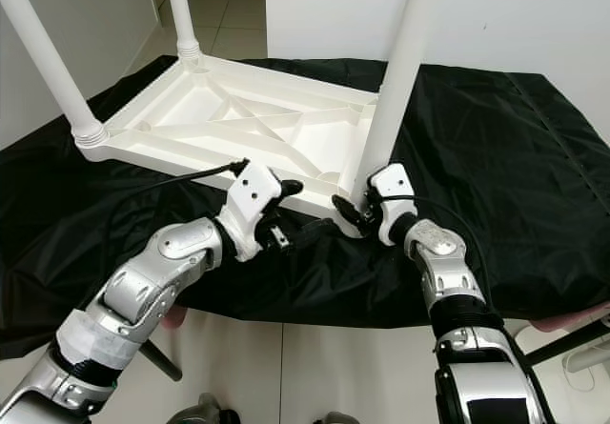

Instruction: Building children table

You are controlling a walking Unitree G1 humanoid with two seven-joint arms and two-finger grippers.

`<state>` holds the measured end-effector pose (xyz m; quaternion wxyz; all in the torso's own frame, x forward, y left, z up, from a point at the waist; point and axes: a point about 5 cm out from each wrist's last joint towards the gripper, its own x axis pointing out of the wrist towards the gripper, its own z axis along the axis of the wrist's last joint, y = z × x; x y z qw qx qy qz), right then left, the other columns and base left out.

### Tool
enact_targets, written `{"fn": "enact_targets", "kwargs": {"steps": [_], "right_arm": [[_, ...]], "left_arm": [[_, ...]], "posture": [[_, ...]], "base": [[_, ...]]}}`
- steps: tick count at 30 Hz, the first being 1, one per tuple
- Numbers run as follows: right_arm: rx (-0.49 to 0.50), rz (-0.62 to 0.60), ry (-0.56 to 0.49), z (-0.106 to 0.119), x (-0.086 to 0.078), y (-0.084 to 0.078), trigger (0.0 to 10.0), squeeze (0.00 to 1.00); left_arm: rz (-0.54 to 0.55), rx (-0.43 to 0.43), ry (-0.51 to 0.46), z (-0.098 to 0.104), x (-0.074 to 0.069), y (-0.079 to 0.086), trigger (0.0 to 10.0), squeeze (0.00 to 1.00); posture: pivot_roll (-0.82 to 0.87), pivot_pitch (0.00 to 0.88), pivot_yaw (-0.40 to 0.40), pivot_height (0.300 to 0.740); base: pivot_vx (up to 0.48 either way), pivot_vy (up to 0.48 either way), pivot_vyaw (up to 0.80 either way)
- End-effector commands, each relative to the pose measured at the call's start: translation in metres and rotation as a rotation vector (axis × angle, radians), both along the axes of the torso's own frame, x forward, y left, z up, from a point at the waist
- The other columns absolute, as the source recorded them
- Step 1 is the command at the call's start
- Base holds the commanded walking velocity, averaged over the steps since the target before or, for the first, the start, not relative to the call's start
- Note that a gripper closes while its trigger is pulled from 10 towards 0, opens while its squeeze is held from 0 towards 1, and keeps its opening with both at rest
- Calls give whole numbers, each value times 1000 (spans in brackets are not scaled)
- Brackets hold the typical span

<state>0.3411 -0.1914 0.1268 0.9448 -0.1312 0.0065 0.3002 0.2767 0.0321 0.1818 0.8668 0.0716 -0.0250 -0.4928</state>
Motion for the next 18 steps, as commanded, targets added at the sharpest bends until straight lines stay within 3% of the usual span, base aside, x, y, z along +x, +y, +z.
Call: {"fn": "enact_targets", "kwargs": {"steps": [1, 4, 5, 12, 18], "right_arm": [[14, 10, 35, -7, 0, 4, 0, 0], [25, 10, 41, -9, 0, 4, 0, 0], [25, 3, 40, -9, 0, 3, 10000, 0], [65, -109, 22, -11, 1, 5, 10000, 0], [110, -240, -10, -12, -2, 24, 10000, 0]], "left_arm": [[-37, 21, 3, -1, 0, 2, 10000, 0], [-38, 22, 3, -1, 0, 2, 10000, 0], [-39, 23, 3, -1, -1, 2, 10000, 0], [-44, 26, 5, -2, -2, 2, 10000, 0], [-40, 33, 4, -4, 0, 1, 10000, 0]], "posture": [[17, 0, 13, 740], [17, 0, 15, 740], [16, 0, 17, 740], [12, 0, 20, 740], [-1, 0, 17, 740]], "base": [[0, 0, 0], [0, 0, 0], [0, 0, 0], [0, 0, 0], [0, 0, 0]]}}
